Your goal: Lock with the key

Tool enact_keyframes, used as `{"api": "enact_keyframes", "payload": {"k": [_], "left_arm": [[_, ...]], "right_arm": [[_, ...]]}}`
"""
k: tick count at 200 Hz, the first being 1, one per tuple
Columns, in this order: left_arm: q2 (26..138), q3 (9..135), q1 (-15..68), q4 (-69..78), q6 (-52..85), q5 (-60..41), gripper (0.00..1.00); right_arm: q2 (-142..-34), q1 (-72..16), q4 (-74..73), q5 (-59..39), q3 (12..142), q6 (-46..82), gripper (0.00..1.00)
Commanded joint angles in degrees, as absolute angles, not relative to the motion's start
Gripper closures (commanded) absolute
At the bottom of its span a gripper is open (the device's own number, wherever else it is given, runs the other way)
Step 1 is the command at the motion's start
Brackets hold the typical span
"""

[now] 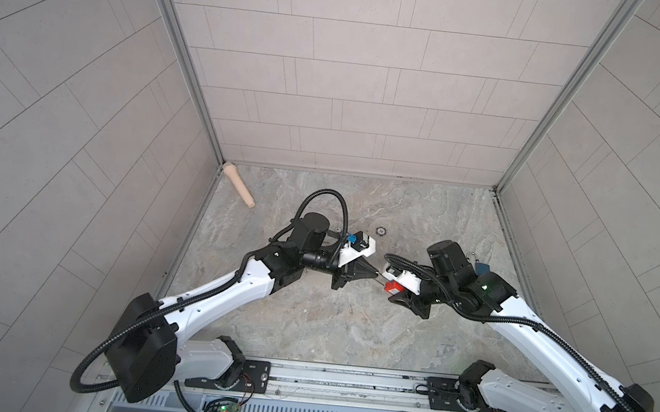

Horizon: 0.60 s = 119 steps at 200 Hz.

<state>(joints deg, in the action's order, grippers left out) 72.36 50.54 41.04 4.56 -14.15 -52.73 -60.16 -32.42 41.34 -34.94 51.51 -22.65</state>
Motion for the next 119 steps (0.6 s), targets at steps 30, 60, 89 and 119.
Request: {"api": "enact_keyframes", "payload": {"k": [30,60,89,119], "left_arm": [[73.26,50.09,43.86,8.72,-14.61,-53.36,1.0],[72.18,48.55,43.85,11.18,-14.15,-52.64,1.0],[70.15,46.77,43.86,12.4,-14.31,-51.68,1.0],[69.56,46.47,43.84,8.5,-15.73,-51.94,1.0]], "right_arm": [[-60.82,-32.72,34.19,-41.9,53.22,-21.07,0.88],[-60.75,-32.78,33.67,-41.85,52.71,-20.22,0.89],[-60.26,-32.74,33.26,-41.25,52.6,-19.87,0.9],[-59.32,-32.69,32.99,-39.61,52.79,-19.26,0.9]]}}
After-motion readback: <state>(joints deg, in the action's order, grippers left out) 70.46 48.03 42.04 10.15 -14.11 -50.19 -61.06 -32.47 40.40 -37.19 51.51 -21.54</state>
